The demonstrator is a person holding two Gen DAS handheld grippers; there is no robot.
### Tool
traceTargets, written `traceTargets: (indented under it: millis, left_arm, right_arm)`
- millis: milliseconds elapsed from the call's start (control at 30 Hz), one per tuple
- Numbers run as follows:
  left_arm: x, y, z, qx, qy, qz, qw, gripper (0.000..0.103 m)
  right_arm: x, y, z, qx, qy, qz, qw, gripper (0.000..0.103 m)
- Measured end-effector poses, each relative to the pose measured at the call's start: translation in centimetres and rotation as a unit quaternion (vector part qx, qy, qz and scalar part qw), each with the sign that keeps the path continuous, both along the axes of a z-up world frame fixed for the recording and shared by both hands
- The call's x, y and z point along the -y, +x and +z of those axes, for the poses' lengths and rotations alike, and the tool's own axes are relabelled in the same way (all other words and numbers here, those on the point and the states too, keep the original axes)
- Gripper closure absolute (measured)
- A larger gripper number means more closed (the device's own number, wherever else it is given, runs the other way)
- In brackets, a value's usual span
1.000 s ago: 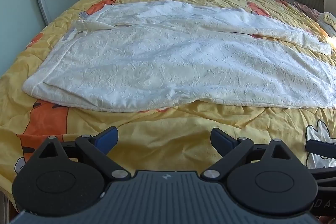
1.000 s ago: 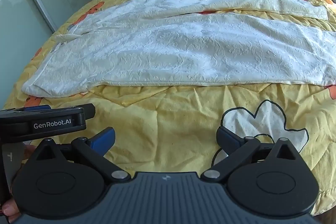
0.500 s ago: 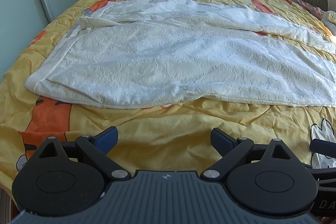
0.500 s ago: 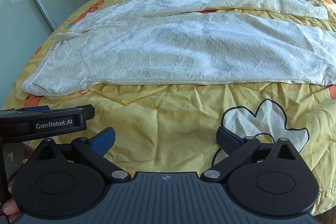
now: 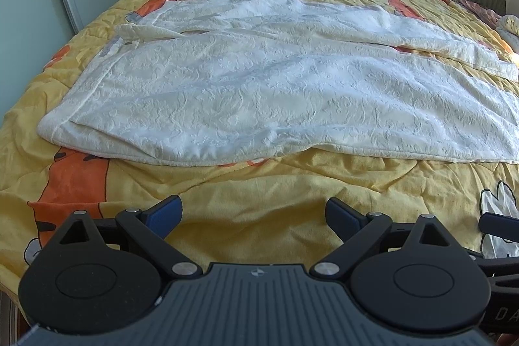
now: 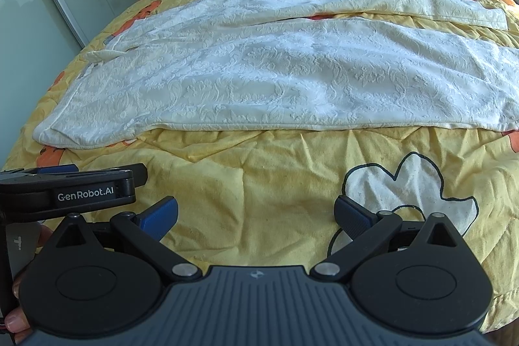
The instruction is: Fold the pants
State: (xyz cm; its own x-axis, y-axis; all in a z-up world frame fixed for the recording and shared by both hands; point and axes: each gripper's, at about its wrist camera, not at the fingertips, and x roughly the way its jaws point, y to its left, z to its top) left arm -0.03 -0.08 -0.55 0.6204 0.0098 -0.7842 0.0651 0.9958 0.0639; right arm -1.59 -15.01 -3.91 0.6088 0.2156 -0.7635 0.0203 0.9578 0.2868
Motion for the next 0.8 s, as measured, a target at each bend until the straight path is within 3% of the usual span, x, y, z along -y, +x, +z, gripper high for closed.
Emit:
traceTargets:
  millis: [800]
  left_arm:
    - [0.04,0.0,-0.07,-0.001,-0.002,0.0,1.0,0.006]
  right_arm:
    - [-0.05,0.13,-0.09,-0.001,0.0,0.001,1.0,0.0]
